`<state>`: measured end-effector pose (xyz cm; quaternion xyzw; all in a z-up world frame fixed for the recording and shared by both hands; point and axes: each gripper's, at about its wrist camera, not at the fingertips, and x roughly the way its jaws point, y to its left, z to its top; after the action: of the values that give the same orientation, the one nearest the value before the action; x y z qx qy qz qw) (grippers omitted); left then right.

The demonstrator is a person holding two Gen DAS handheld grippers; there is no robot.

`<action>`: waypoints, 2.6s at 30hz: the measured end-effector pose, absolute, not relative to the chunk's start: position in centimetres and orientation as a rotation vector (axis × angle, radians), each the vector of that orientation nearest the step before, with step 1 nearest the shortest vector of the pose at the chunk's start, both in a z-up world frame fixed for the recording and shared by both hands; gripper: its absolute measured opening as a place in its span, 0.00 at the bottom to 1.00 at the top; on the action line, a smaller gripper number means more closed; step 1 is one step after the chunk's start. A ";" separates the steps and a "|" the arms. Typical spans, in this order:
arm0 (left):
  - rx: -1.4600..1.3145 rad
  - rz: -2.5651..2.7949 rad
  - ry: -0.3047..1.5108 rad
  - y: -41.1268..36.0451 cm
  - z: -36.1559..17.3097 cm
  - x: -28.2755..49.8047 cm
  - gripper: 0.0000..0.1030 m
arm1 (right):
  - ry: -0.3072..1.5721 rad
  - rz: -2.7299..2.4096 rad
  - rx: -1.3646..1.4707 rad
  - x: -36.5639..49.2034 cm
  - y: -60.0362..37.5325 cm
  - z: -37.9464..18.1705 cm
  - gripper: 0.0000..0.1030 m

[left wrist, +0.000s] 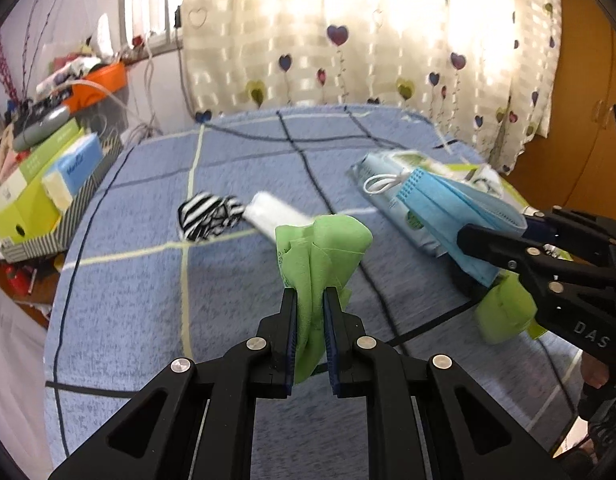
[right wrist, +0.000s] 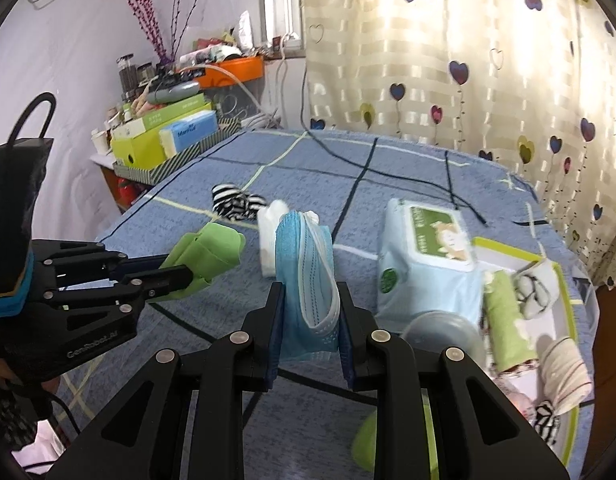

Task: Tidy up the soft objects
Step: 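Carry the green cloth with the left tool while the right tool carries the mask toward the box, then open the left tool over the box while the right tool releases the blue mask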

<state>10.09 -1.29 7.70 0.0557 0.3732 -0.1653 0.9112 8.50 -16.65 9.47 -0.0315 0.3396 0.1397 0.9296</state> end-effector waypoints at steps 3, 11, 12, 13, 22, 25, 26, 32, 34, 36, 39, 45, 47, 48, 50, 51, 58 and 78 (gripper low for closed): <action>0.119 -0.365 0.748 -2.3 8.6 9.7 0.12 | 0.683 0.261 -0.061 8.2 -17.8 10.1 0.24; 0.111 -0.443 0.723 -6.2 10.4 9.6 0.12 | 0.663 0.169 -0.042 7.2 -22.0 11.5 0.24; 0.113 -0.456 0.719 -6.9 10.6 9.6 0.12 | 0.662 0.157 -0.039 7.1 -22.5 11.6 0.24; 0.113 -0.468 0.717 -7.5 10.7 9.5 0.12 | 0.661 0.139 -0.033 6.9 -23.4 11.7 0.24; 0.128 -0.562 0.716 -12.6 11.2 9.3 0.12 | 0.662 0.042 0.004 6.0 -28.3 12.1 0.24; 0.131 -0.593 0.719 -14.3 11.3 9.2 0.12 | 0.667 0.026 0.019 6.0 -29.8 12.0 0.24; 0.131 -0.600 0.719 -14.8 11.3 9.2 0.12 | 0.669 0.021 0.021 6.1 -30.3 12.0 0.24; 0.135 -0.651 0.733 -17.7 11.0 9.1 0.12 | 0.697 -0.020 0.024 6.5 -33.6 11.4 0.24; 0.138 -0.673 0.749 -18.9 10.6 9.0 0.12 | 0.703 -0.034 0.026 6.6 -34.7 11.2 0.24; 0.150 -0.684 0.754 -20.0 10.3 9.0 0.12 | 0.710 -0.039 0.033 6.8 -35.5 11.0 0.24; 0.158 -0.699 0.765 -21.2 9.9 9.0 0.12 | 0.736 -0.033 0.044 7.3 -37.0 10.5 0.24; 0.164 -0.713 0.802 -23.9 8.7 9.7 0.12 | 0.772 -0.021 0.037 8.5 -38.5 8.8 0.24; 0.187 -0.708 0.819 -25.1 8.2 10.0 0.12 | 0.781 -0.019 0.053 8.9 -39.0 8.4 0.24; 0.189 -0.712 0.826 -25.5 7.9 10.1 0.12 | 0.780 -0.011 0.060 9.0 -39.3 8.2 0.24; 0.175 -0.719 0.846 -26.2 7.5 10.5 0.12 | 0.783 0.001 0.059 9.3 -39.4 7.8 0.24; 0.172 -0.728 0.848 -26.5 7.4 10.5 0.12 | 0.787 0.001 0.049 9.4 -39.5 7.7 0.24; 0.190 -0.712 0.886 -27.9 6.0 11.2 0.12 | 0.811 0.040 0.035 10.6 -40.1 6.8 0.24; 0.200 -0.726 0.917 -28.8 4.8 12.1 0.23 | 0.854 0.113 0.016 12.8 -40.1 5.3 0.24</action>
<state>12.09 -28.84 4.82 0.0941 0.4321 -0.3420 0.8291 12.76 -40.12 5.34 0.0079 0.4137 0.0549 0.9087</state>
